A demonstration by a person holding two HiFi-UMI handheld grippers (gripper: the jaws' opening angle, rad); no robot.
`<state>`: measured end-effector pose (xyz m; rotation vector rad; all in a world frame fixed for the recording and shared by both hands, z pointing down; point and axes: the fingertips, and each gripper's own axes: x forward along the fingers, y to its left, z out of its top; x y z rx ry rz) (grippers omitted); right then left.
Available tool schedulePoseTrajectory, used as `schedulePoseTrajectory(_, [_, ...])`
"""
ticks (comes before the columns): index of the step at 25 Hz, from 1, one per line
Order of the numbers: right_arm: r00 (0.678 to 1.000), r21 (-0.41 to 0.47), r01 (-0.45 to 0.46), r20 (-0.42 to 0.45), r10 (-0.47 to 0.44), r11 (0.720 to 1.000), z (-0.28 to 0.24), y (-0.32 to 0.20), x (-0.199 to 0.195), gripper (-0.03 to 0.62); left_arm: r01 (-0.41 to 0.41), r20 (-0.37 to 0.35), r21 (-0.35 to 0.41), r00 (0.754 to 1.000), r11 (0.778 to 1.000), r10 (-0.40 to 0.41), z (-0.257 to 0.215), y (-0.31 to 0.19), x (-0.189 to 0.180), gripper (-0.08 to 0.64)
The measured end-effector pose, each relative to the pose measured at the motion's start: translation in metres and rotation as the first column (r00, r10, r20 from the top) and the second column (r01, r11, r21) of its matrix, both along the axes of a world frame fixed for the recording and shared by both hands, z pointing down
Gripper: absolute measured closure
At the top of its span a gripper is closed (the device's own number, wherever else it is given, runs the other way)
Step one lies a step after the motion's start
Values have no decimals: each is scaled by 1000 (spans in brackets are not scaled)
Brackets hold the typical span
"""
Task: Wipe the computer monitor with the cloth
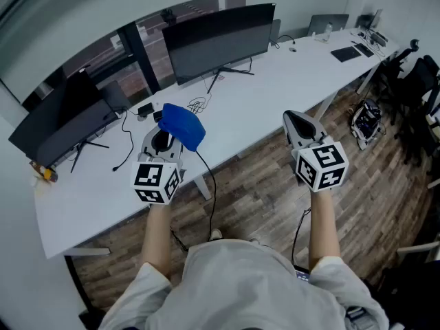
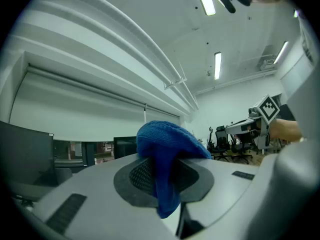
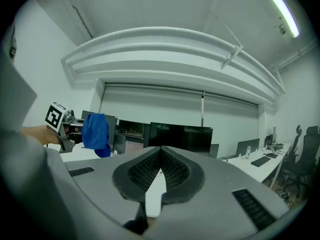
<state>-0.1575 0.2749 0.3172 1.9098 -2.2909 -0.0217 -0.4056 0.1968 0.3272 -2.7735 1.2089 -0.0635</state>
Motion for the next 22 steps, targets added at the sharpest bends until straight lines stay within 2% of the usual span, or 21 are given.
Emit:
schedulePoseTrajectory(6, [1000, 4, -12, 14, 12, 1000, 5, 10, 16, 581, 2, 11, 5, 1000, 1000, -2, 3, 9, 14, 495])
schedulePoseTrajectory(12, [995, 47, -62, 78, 58, 997, 5, 31, 52, 580, 4, 23, -4, 1000, 1000, -4, 10, 25, 36, 495])
schedulePoseTrajectory(16, [996, 76, -54, 74, 49, 996, 1, 40, 69, 578, -5, 31, -16, 1000, 1000, 6, 20, 33, 60, 495])
schedulePoseTrajectory(22, [997, 36, -40, 63, 38, 999, 16, 40, 101, 578, -64, 49, -21, 997, 998, 65, 22, 29, 107, 495])
